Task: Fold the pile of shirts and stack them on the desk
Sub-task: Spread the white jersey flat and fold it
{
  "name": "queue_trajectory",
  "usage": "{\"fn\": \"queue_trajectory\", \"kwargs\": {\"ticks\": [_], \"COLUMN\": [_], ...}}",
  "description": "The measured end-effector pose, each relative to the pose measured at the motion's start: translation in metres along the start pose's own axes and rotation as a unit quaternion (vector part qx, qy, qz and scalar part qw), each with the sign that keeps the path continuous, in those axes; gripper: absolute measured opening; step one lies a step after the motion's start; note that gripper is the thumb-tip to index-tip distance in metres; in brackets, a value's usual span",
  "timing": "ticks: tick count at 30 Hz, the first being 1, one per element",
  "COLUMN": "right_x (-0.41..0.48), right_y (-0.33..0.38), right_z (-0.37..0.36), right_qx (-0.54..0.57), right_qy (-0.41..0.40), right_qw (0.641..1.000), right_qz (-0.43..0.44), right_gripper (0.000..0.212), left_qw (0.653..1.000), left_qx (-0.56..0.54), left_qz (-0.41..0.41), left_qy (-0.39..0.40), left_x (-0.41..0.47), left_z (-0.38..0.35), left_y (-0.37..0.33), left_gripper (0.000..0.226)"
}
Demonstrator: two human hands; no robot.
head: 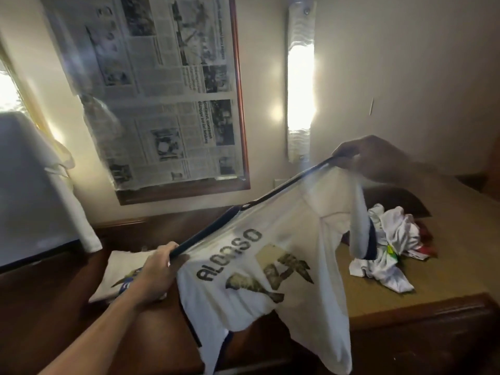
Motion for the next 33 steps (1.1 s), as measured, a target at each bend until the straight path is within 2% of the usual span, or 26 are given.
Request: {"fn": "queue_trajectory", "kwargs": {"ticks": [4,7,9,11,12,15,18,20,21,23,25,26,31,33], "right_x": [-0.014,-0.030,-0.039,-0.050,-0.054,-0.062,-0.063,-0.068,-0.072,-0.081,-0.091,-0.095,-0.117,-0.122], "right_y": [0.001,-0.002,0.003,0.010,0.012,0.006,-0.014,-0.026,-0.031,-0.043,-0.054,-0.061,-0.092,-0.103], "right_z": [-0.007,-0.011,-0.013,-0.014,-0.014,-0.012,-0.016,-0.019,-0.019,-0.019,-0.018,-0.018,-0.016,-0.018], "right_qx": [0.058,0.077,0.068,0.033,0.003,-0.043,-0.012,0.020,0.031,0.051,0.071,0.079,0.111,0.109], "right_qy": [-0.045,-0.052,-0.014,0.031,0.041,0.032,0.030,0.034,0.035,0.029,0.023,0.020,-0.017,-0.025], "right_qw": [0.996,0.992,0.995,0.998,0.998,0.998,0.999,0.998,0.998,0.997,0.996,0.995,0.990,0.990], "right_qz": [-0.052,-0.082,-0.067,-0.047,-0.038,-0.027,-0.037,-0.043,-0.044,-0.044,-0.048,-0.054,-0.082,-0.089], "right_gripper": [0.009,0.007,0.011,0.014,0.013,0.009,0.015,0.015,0.013,0.011,0.009,0.008,0.008,0.007], "left_qw": [0.990,0.986,0.998,0.995,0.992,0.994,0.998,1.000,0.999,0.984,0.969,0.973,0.993,0.993], "left_qx": [-0.137,-0.163,-0.046,0.086,0.109,0.083,0.031,0.009,0.036,0.167,0.238,0.228,0.076,0.047], "left_qz": [-0.020,0.004,-0.005,-0.005,0.004,0.018,0.016,0.016,0.016,0.011,0.019,0.023,0.030,0.029], "left_qy": [-0.028,-0.020,-0.030,-0.054,-0.067,-0.075,-0.058,-0.014,0.024,0.068,0.054,0.036,-0.089,-0.108], "left_x": [-0.008,-0.008,-0.007,-0.013,-0.018,-0.031,-0.046,-0.057,-0.063,-0.074,-0.085,-0.092,-0.135,-0.143], "left_z": [0.026,0.042,0.059,0.077,0.086,0.098,0.091,0.081,0.076,0.071,0.070,0.071,0.072,0.071], "left_y": [-0.002,0.005,0.003,-0.002,-0.003,0.001,-0.002,-0.007,-0.011,-0.009,-0.004,-0.005,-0.025,-0.029], "left_gripper": [0.022,0.029,0.026,0.048,0.053,0.059,0.062,0.046,0.037,0.034,0.022,0.015,0.015,0.016]}}
Point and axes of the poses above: each hand's wrist, its own x-axis towards the middle knuckle, its own z-axis out of the back of the hand, y = z × x, the point moved 8 cm from there along x, towards the middle knuckle, and after that the axes turned 5 degrees about y, right-handed, at the moved point
